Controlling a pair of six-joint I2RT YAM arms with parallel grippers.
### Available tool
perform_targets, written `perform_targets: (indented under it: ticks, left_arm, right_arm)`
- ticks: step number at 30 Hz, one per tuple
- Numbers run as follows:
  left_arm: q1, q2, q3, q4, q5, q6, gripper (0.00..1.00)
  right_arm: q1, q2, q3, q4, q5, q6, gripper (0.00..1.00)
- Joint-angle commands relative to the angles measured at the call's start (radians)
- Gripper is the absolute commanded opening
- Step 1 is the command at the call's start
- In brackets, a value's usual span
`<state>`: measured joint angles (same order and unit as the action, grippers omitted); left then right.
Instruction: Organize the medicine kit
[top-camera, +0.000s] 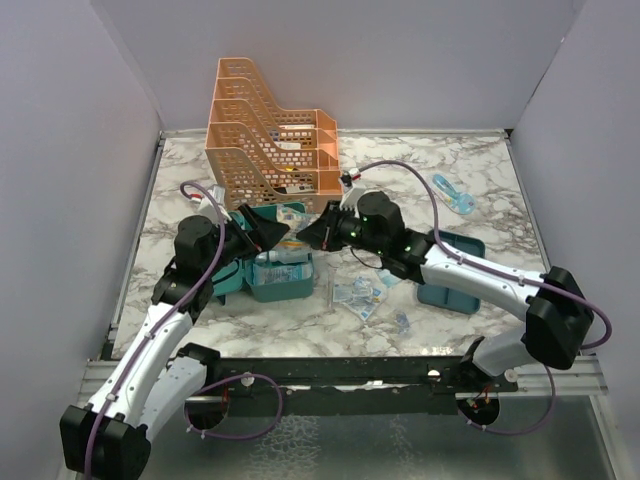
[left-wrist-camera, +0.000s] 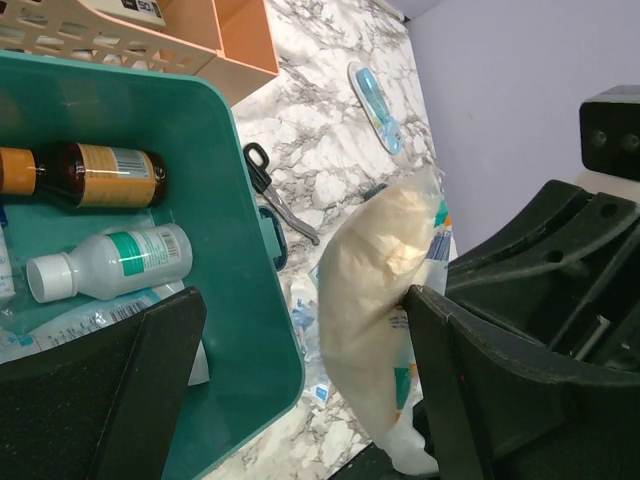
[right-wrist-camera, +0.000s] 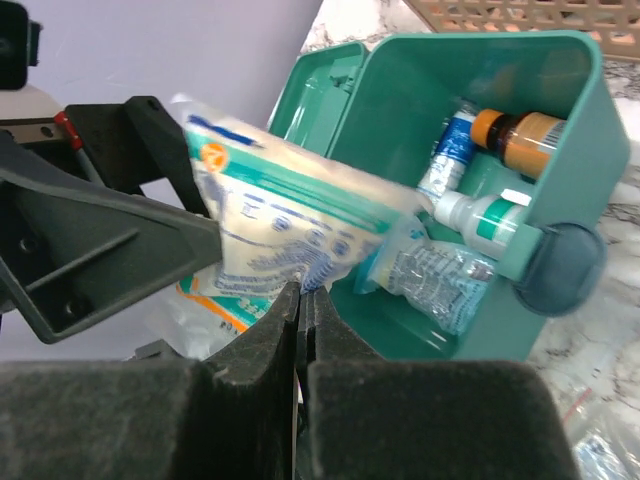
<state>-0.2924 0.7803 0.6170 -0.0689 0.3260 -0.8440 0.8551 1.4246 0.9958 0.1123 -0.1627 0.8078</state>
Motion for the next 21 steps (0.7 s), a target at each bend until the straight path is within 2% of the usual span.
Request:
perform_targets:
  ticks: [1, 4, 7, 11, 13, 16, 21]
  left_arm:
    - [-0.005, 0.014, -0.003, 0.043, 0.042, -0.016, 0.84]
    - [-0.004, 0.008, -0.006, 0.044, 0.045, -0.012, 0.78]
    - [-0.004, -0.010, -0.006, 0.043, 0.029, -0.010, 0.77]
    - [-0.005, -0.066, -0.030, 0.064, -0.009, 0.012, 0.84]
    - [-0.004, -0.073, -0.037, 0.068, 0.000, 0.024, 0.85]
    - [-0.004, -0.048, -0.025, 0.050, 0.043, 0.044, 0.76]
    - [-0.005, -0.027, -0.001, 0.015, 0.099, 0.105, 0.70]
  right_arm:
    - [0.056, 0.064, 0.080, -0.007, 0.097, 0.014, 0.01]
    - [0.067, 0.086, 0.096, -0.007, 0.084, 0.016, 0.01]
    - [0.071, 0.105, 0.115, -0.042, 0.092, 0.013, 0.01]
    - [0.071, 0.107, 0.118, -0.065, 0.103, 0.014, 0.01]
    - [0.071, 0.107, 0.120, -0.047, 0.074, -0.005, 0.01]
    - [0.071, 0.116, 0.143, -0.058, 0.030, -0.035, 0.01]
    - [0.071, 0.121, 0.153, -0.067, -0.039, -0.054, 0.01]
